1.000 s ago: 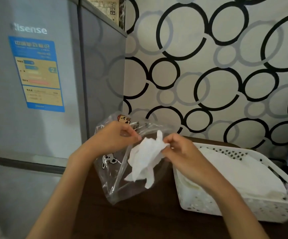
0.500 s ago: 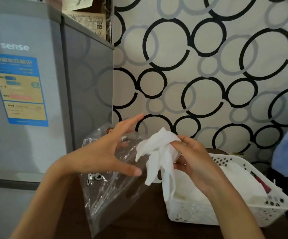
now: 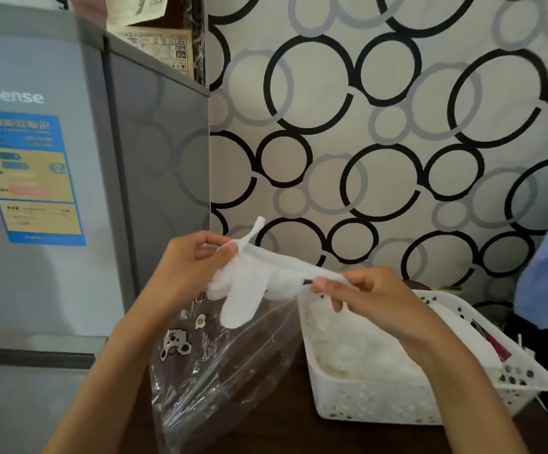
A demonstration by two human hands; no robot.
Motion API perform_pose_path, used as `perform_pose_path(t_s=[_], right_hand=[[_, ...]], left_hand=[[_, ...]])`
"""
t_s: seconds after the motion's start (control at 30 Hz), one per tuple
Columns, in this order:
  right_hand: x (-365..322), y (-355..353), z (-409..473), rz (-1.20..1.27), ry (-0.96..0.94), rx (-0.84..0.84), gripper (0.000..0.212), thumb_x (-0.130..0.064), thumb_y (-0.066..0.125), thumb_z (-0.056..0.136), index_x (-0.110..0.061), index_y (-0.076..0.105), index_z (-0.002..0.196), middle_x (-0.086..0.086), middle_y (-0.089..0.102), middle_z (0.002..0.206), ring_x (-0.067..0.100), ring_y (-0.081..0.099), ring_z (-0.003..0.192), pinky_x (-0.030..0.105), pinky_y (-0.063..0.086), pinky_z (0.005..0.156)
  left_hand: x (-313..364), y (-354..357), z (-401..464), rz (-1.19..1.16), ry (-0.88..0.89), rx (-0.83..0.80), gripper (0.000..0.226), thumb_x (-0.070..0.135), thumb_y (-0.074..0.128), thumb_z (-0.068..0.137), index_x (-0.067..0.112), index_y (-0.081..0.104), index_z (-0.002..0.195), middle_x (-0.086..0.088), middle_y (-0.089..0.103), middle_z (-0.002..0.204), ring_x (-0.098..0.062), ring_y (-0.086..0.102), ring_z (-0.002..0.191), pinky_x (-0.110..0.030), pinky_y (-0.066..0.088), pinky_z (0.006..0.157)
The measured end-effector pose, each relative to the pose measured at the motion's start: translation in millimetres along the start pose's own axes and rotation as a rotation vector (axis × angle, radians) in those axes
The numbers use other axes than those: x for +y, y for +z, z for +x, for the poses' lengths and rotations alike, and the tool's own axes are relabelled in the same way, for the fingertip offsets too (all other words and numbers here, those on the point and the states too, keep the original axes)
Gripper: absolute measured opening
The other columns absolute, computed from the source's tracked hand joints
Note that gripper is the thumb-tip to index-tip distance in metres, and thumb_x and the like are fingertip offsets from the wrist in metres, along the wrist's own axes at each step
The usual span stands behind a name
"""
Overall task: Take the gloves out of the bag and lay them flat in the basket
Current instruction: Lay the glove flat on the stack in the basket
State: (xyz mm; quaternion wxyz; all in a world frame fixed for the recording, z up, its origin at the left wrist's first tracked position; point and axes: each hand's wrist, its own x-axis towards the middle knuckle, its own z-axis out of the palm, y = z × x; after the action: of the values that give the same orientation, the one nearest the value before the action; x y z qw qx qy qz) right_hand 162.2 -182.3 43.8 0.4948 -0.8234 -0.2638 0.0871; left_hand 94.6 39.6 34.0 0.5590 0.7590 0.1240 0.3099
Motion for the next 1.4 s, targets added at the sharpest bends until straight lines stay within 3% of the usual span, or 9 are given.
perform_pose_path(t_s=[0.13,0.27,0.47,0.6,0.83,0.97,1.07,1.2,1.4], right_hand=[[-5,9,4,0.347,-0.115,-0.036,0.039,-0.048,0.063,0.075,-0.042,0.06,0.114,-0.016,0.067,0.109,0.006,0.059,0.109,0.03,0.047,0.094],[-1,21,1,0.093,-0.036,-0.249,0.077,-0.05,0.066,0.078,-0.047,0.021,0.141,-0.023,0.043,0.133,0.003,0.042,0.122,0.029,0.038,0.096],[-5,11,6,0.258,-0.11,0.331,0.004,-0.029,0.054,0.094,-0.031,0.054,0.098,-0.013,0.062,0.105,0.001,0.058,0.091,0.022,0.045,0.072],[-8,2,2,0.328,-0.235,0.646,0.027,-0.047,0.065,0.08,-0.029,0.05,0.095,-0.01,0.059,0.097,0.008,0.058,0.093,0.021,0.042,0.07],[-11,12,-8,-0.054,-0.194,-0.283,0.063,-0.054,0.073,0.07,-0.042,0.05,0.128,-0.026,0.059,0.118,-0.01,0.054,0.106,0.018,0.045,0.087],[-7,25,-4,0.119,-0.146,-0.178,0.013,-0.024,0.067,0.086,-0.031,0.071,0.096,-0.007,0.073,0.089,0.007,0.067,0.086,0.016,0.049,0.072],[-4,22,0,0.29,-0.138,-0.145,0.015,-0.017,0.063,0.088,-0.03,0.069,0.095,-0.015,0.072,0.081,-0.002,0.067,0.078,0.01,0.049,0.062],[-2,18,2,0.314,-0.095,-0.166,0.023,-0.016,0.065,0.086,-0.024,0.067,0.107,-0.01,0.073,0.094,0.005,0.069,0.088,0.016,0.053,0.069],[-3,8,-4,0.078,-0.088,-0.363,0.047,-0.027,0.076,0.075,-0.032,0.06,0.119,-0.014,0.07,0.108,0.003,0.065,0.101,0.026,0.054,0.088]], left_hand=[[5,6,-7,-0.136,-0.186,-0.22,0.014,0.023,0.058,0.094,0.013,0.065,0.1,-0.003,0.071,0.075,-0.01,0.061,0.06,-0.018,0.047,0.05],[4,15,-7,0.065,-0.131,-0.155,0.015,0.019,0.056,0.095,0.009,0.06,0.106,0.0,0.069,0.072,-0.006,0.062,0.057,-0.019,0.047,0.05],[13,7,-15,0.141,0.146,-0.227,0.015,0.01,0.069,0.085,0.02,0.06,0.093,0.009,0.075,0.082,-0.01,0.071,0.076,-0.027,0.058,0.071],[20,5,-20,0.218,0.28,-0.338,0.026,0.012,0.074,0.081,0.027,0.061,0.098,0.006,0.075,0.086,-0.009,0.07,0.083,-0.031,0.057,0.078],[31,10,-27,0.145,0.42,-0.425,0.042,0.002,0.079,0.073,0.021,0.058,0.104,0.002,0.074,0.083,-0.009,0.07,0.084,-0.019,0.052,0.084],[18,8,-18,0.09,0.349,-0.357,0.063,0.016,0.086,0.067,0.024,0.052,0.119,0.011,0.064,0.111,-0.006,0.063,0.101,-0.023,0.053,0.086],[9,2,-14,0.205,0.13,-0.504,0.067,0.055,0.076,0.065,0.03,0.055,0.123,0.021,0.063,0.116,0.006,0.062,0.102,-0.019,0.052,0.089],[10,-1,-13,0.075,0.099,-0.468,0.023,0.031,0.067,0.076,0.017,0.072,0.093,0.005,0.075,0.091,-0.014,0.071,0.086,-0.022,0.057,0.078],[21,-3,-17,-0.022,0.2,-0.372,0.02,0.028,0.068,0.074,0.014,0.069,0.088,0.004,0.075,0.085,-0.012,0.072,0.079,-0.019,0.057,0.067]])
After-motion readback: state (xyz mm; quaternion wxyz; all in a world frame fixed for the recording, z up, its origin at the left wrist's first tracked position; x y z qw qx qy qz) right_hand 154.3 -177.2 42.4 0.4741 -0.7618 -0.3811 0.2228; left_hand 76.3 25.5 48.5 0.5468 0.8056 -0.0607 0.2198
